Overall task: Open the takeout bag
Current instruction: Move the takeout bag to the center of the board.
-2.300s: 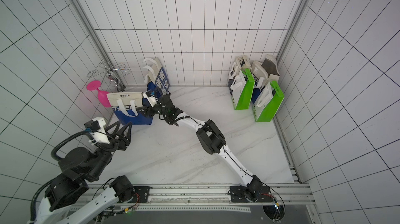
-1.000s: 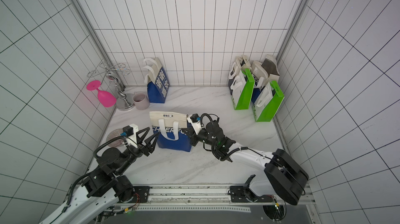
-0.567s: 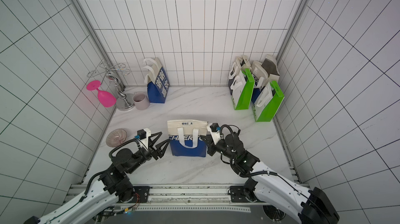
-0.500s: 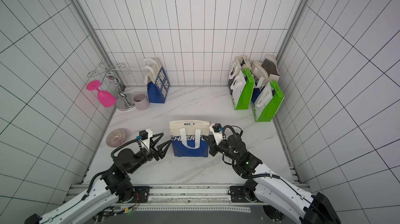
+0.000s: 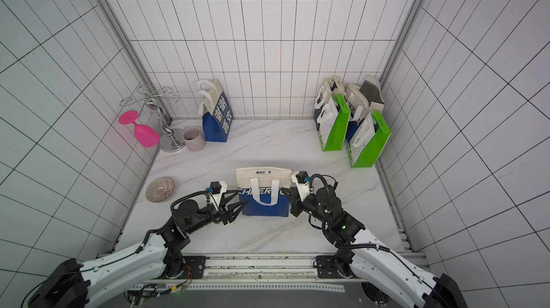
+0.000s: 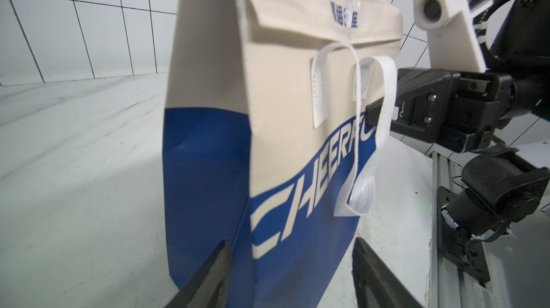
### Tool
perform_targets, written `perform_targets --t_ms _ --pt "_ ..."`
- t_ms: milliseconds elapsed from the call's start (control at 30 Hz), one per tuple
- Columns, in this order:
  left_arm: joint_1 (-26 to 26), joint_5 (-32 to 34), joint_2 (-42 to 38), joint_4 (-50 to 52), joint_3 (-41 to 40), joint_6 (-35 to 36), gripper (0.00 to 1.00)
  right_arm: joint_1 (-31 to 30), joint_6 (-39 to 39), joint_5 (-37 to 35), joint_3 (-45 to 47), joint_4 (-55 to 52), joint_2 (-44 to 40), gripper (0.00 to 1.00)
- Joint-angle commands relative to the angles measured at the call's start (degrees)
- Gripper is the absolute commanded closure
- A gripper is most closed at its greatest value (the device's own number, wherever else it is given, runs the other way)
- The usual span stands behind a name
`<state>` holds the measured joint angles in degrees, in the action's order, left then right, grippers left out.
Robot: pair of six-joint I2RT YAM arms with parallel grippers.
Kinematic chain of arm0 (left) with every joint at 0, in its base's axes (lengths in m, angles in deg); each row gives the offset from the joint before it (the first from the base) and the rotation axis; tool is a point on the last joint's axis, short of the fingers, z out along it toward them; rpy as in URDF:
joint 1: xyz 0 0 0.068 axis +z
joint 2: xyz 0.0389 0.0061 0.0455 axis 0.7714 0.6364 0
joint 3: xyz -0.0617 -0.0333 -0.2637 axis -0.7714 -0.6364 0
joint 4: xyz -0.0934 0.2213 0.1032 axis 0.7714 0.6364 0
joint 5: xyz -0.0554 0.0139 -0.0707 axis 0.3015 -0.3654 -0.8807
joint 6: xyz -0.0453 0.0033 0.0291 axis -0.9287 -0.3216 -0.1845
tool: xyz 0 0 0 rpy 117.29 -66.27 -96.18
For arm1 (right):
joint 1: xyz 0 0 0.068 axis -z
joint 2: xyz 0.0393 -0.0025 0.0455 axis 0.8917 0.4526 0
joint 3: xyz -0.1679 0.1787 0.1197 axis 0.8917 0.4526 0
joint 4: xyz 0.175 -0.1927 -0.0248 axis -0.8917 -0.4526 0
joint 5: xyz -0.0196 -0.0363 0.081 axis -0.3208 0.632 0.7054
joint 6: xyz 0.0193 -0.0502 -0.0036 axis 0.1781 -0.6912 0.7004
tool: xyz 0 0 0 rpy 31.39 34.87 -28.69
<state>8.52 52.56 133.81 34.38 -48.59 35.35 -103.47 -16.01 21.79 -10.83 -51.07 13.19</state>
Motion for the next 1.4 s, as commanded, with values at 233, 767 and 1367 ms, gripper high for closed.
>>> perform_targets --t_ms 233,767,1367 --pt "-0.09 -6.75 9.58 -11.52 1.06 2.08 0.51 0.46 0.91 -0.22 2.59 -3.22 -1.52 1.0" --pt "-0.23 -7.76 13.17 -14.41 0.7 2.04 0.95 0.42 2.27 -9.24 -3.84 -18.64 -7.73 0.48" --pt "-0.89 -7.94 13.59 -15.28 1.1 1.81 1.0 -5.37 -23.17 -19.82 -24.99 -31.83 -10.43 0.51"
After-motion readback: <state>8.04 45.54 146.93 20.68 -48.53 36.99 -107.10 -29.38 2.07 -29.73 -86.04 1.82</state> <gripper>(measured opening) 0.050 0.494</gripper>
